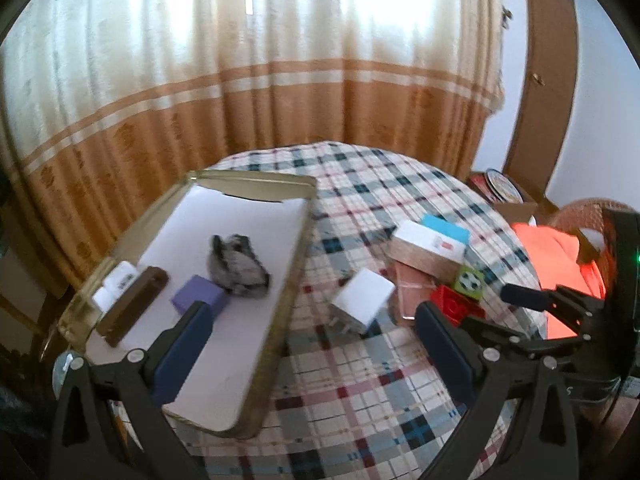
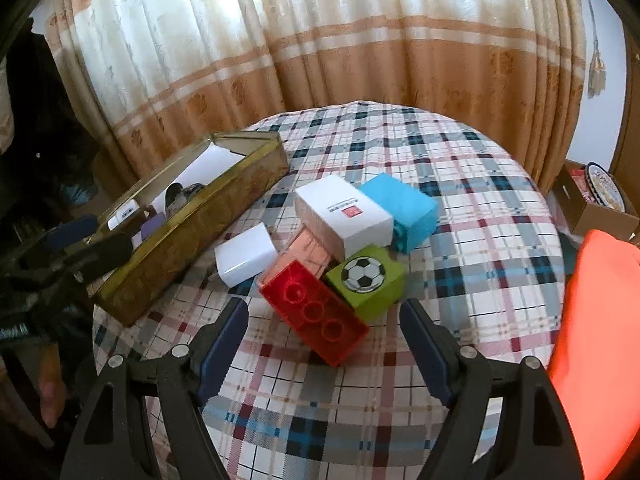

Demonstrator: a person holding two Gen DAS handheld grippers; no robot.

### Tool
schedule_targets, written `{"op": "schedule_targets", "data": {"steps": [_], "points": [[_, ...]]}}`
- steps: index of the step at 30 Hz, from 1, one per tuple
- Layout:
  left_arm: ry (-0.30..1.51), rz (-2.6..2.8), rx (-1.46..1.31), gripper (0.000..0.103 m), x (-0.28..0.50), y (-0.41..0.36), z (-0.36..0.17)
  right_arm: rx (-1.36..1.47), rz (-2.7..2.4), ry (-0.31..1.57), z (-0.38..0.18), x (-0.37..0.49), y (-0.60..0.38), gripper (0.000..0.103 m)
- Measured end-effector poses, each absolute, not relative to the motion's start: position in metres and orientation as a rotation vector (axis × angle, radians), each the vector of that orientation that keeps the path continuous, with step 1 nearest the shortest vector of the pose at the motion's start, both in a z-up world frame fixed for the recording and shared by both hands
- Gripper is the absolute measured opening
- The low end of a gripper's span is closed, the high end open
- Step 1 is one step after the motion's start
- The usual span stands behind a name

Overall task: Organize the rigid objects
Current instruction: 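Move the right tool to the red brick while the left tool approaches the white charger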

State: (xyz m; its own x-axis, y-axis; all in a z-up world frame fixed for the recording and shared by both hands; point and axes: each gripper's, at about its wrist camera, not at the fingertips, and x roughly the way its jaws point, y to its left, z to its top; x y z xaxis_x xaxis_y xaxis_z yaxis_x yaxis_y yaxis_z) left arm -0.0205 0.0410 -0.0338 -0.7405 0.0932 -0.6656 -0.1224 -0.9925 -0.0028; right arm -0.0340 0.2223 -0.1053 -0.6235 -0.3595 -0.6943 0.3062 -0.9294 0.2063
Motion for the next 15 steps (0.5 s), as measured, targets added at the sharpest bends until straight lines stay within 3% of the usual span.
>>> {"op": "schedule_targets", "data": {"steps": [6,11,15], "points": [[0.102,2.769,-1.094,0.102,-0.022,0.054,-0.044,1.140,-2.502,-0.109,-0.120,-0.038,0.222,0.080],[0.134,2.728,-1.128,0.093,-0.027,0.063,-0.052,1.139,-2.492,-0.134,-0.129,-0.045,0.225,0.079],[0.150,2.725,-1.130,0.093,-0.029,0.065,-0.056,1.133,-2.479,-0.122,-0.133,-0.049,0.224,0.065]]}}
